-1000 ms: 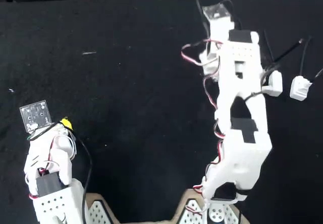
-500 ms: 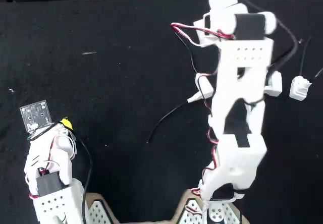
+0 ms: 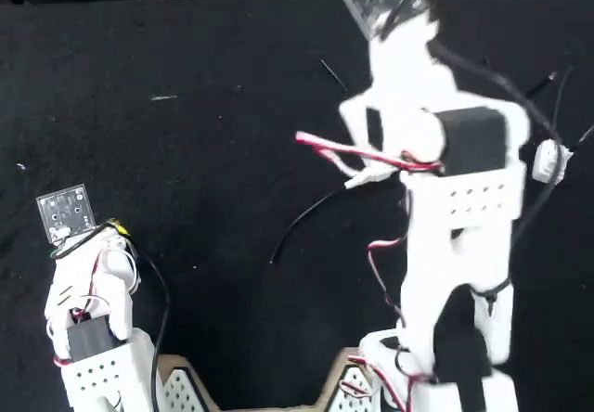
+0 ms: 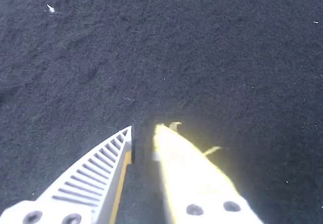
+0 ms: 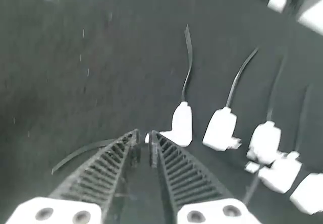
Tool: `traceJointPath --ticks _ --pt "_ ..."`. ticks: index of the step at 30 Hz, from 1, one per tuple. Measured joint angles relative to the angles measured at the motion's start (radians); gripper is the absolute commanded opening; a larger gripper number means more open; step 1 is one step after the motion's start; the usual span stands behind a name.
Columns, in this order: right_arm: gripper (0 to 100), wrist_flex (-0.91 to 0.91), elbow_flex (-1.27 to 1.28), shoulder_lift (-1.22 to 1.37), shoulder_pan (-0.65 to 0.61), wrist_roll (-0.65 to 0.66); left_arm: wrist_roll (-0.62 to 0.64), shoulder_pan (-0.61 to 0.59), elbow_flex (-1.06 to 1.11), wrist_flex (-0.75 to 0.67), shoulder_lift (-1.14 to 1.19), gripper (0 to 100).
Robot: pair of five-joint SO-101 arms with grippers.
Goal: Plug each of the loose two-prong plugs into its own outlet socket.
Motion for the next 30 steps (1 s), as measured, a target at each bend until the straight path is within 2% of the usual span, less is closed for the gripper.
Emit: traceJointPath --ticks 5,11,22,26,30 --pt "1.1 -0.184 0.381 -0.147 -0.002 0.0 0.006 0.015 -0.008 0.032 0.0 3" --pt "1.1 -0.391 0.718 -0.381 -0.002 0.0 0.005 0.158 -0.008 0.1 -0.002 3" --pt "1.1 -0.427 1.051 -0.551 -0.002 0.0 0.006 0.199 -0.008 0.106 -0.002 3" --pt "1.2 -0.43 1.145 -0.643 -0.002 0.0 0.077 0.21 -0.008 0.106 -0.002 3" --pt "1.2 -0.473 1.238 -0.769 -0.002 0.0 0.089 0.27 -0.008 0.117 -0.002 3"
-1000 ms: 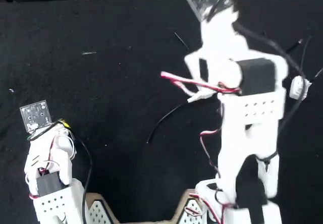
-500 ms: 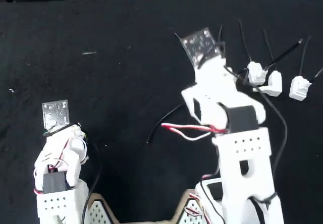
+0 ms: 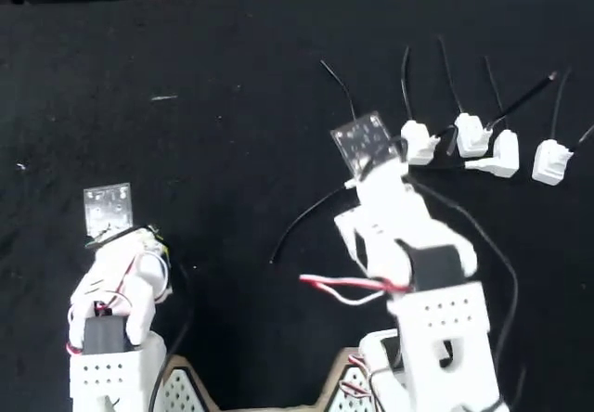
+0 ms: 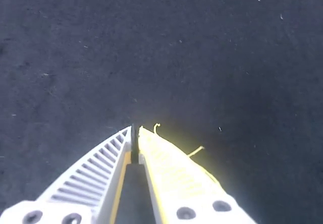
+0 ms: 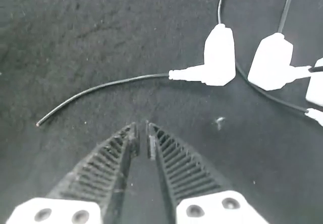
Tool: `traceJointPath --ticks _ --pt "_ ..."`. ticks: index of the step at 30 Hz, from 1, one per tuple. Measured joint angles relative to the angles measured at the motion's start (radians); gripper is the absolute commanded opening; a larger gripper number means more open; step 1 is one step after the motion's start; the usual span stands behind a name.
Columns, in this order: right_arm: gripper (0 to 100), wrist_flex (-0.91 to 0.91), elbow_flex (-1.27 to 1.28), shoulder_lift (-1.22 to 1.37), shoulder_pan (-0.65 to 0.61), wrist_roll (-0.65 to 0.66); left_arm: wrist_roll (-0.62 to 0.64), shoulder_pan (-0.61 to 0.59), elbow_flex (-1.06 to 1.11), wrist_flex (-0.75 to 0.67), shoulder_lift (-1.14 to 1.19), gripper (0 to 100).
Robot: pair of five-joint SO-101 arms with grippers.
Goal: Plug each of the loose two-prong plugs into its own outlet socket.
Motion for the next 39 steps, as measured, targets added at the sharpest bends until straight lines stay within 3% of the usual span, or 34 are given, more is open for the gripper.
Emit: traceJointPath --ticks 8,15,23,30,39 --pt "1.2 -0.051 0.296 -0.344 0.0 -0.009 0.002 0.023 0.0 0.04 0.0 3" --pt "1.2 -0.054 0.54 -0.712 0.0 -0.218 0.002 0.026 0.0 0.04 0.0 3" --pt "1.2 -0.035 0.626 -0.72 -0.003 -0.259 0.002 0.025 0.012 -0.002 0.0 3" --pt "1.2 0.048 0.706 -0.72 -0.003 -0.259 0.005 0.026 0.012 0.219 0.0 3" --pt "1.2 0.11 0.706 -0.72 -0.003 -0.259 0.005 0.026 0.015 0.232 0.002 3"
